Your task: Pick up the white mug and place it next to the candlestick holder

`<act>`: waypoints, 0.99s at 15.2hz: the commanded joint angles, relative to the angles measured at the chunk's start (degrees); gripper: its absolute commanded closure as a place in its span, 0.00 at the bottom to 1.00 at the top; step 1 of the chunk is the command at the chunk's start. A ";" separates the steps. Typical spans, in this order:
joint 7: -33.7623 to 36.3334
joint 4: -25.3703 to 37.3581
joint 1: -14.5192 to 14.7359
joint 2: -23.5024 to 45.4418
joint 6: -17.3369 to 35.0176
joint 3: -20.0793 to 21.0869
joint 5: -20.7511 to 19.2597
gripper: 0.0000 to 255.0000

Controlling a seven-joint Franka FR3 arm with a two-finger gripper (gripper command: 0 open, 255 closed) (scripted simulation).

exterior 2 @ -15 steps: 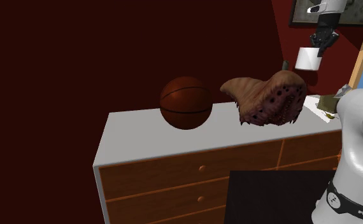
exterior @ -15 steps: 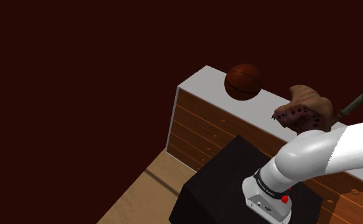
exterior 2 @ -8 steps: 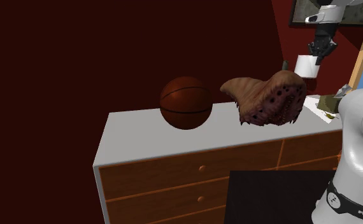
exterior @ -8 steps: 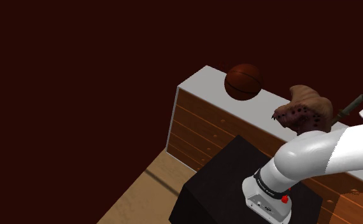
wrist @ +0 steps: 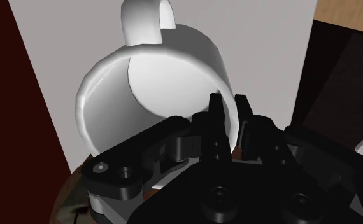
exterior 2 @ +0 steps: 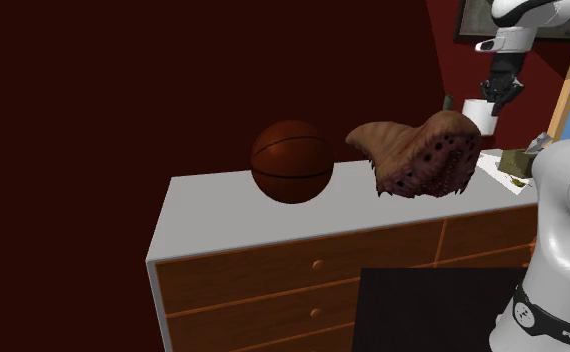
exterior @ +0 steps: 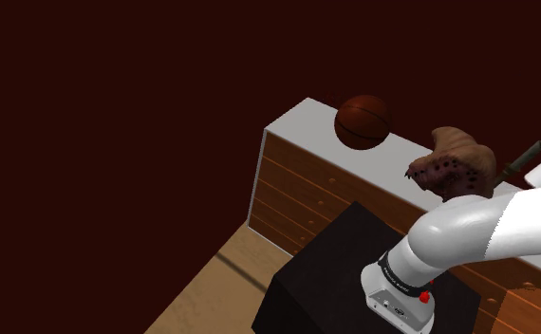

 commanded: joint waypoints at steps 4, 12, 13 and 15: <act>0.72 -3.58 -0.09 -0.67 3.58 -1.23 -1.11 1.00; 1.80 -8.17 1.14 -1.55 8.91 -4.54 -3.03 1.00; 1.95 -8.68 1.38 -1.66 9.57 -5.04 -3.30 1.00; 2.24 -9.67 1.92 -1.88 10.87 -6.10 -3.84 1.00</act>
